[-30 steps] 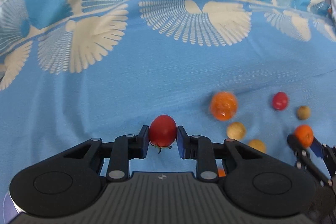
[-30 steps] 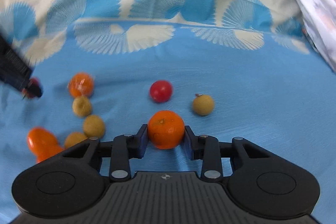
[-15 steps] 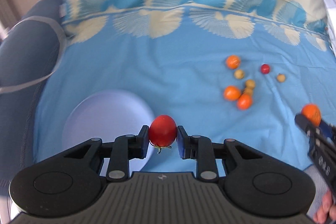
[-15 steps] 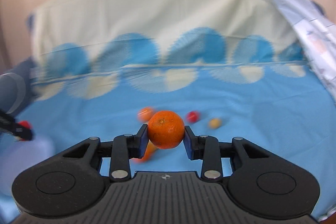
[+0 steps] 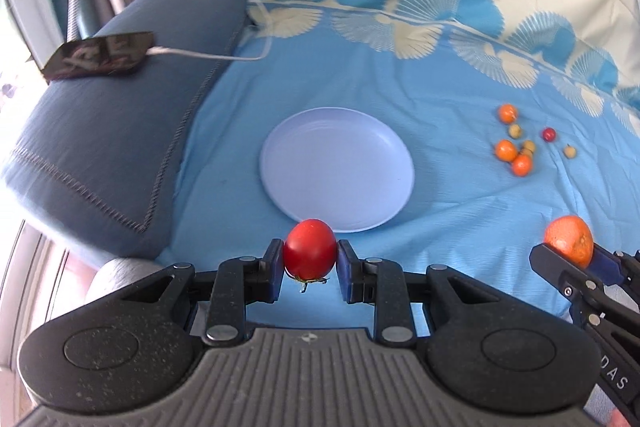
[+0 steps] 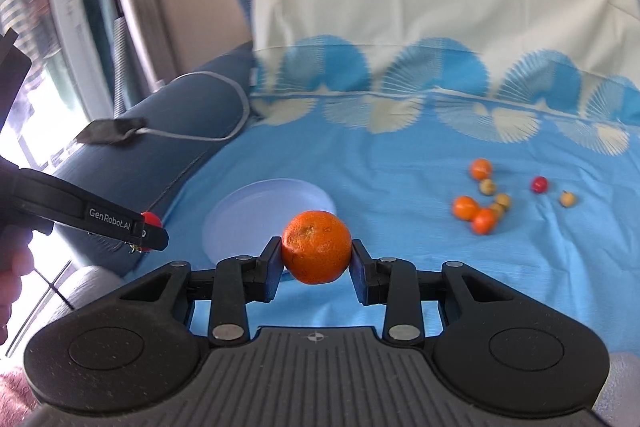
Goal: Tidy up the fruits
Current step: 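Carry the red tomato and orange toward the blue plate with both tools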
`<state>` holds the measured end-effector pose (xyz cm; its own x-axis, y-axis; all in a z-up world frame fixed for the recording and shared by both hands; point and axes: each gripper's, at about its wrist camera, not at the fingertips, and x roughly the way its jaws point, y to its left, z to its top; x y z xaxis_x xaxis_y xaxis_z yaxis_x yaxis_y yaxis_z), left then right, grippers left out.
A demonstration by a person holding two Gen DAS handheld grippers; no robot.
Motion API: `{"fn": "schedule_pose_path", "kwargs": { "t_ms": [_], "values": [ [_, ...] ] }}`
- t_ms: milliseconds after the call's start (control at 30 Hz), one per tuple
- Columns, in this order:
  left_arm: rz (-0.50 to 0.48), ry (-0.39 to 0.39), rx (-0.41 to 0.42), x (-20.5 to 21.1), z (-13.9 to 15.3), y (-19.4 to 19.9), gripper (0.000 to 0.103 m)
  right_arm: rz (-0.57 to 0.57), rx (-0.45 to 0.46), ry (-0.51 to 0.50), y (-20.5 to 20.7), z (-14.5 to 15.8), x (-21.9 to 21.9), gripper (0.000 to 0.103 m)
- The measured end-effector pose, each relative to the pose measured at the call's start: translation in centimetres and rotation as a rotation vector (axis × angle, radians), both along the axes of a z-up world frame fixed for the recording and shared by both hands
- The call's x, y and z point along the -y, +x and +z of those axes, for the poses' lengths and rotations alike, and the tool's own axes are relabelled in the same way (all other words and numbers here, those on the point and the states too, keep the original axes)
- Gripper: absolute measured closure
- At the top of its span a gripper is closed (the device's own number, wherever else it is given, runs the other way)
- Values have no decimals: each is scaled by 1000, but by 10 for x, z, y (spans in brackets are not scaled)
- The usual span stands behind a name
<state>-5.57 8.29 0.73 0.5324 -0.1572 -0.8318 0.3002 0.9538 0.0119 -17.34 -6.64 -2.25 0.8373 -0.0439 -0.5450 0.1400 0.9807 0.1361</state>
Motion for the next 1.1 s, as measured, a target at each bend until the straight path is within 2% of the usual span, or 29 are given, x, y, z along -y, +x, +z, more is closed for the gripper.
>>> {"fn": "schedule_pose_path", "kwargs": {
  "t_ms": [233,667,833,1100],
  "values": [
    [49,-43,-5,-31,2,0,72,47,-12,-65,0,7,-29,66],
    [71,-74,-29,-33,-5,27,72,42,-54,-79,23,1,-32,66],
    [80,-73,-39,-22,-12,50,72,44,-74,-75,48,-9,-28,66],
    [73,-73,-65,4,-29,97,72,38,-119,-47,111,-32,-14,66]
  ]
}}
